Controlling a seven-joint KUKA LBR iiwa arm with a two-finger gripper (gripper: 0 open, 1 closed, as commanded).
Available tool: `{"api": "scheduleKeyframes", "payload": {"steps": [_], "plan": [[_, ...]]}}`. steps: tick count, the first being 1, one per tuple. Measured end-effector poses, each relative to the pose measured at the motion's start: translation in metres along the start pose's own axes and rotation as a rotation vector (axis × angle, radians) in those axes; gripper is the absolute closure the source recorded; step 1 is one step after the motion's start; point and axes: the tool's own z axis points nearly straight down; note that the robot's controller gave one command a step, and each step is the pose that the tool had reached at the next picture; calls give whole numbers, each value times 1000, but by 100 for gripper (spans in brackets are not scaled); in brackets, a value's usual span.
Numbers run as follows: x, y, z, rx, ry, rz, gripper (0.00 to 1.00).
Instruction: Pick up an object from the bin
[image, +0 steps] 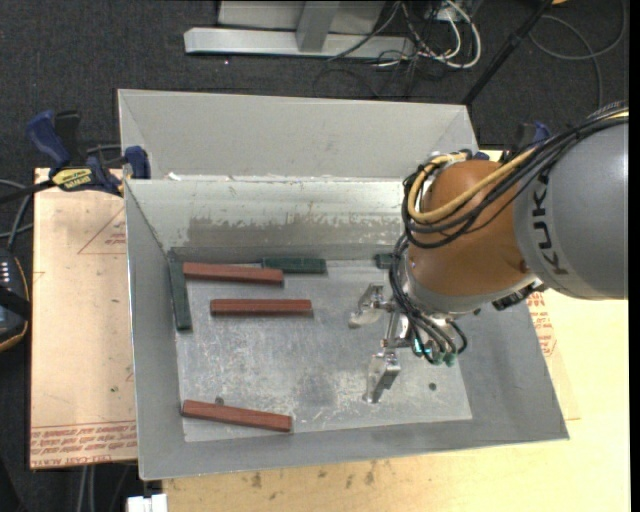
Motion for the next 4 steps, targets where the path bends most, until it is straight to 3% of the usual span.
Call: {"api": "scheduleKeyframes", "payload": {"steps": [1, 2, 3, 4], "plan": [[-2, 0, -4, 0, -8, 1, 0], [6, 23, 7, 3, -11, -96, 0], [7, 54, 59, 0, -11, -222, 0], [15, 107, 68, 1, -6, -107, 0]]}}
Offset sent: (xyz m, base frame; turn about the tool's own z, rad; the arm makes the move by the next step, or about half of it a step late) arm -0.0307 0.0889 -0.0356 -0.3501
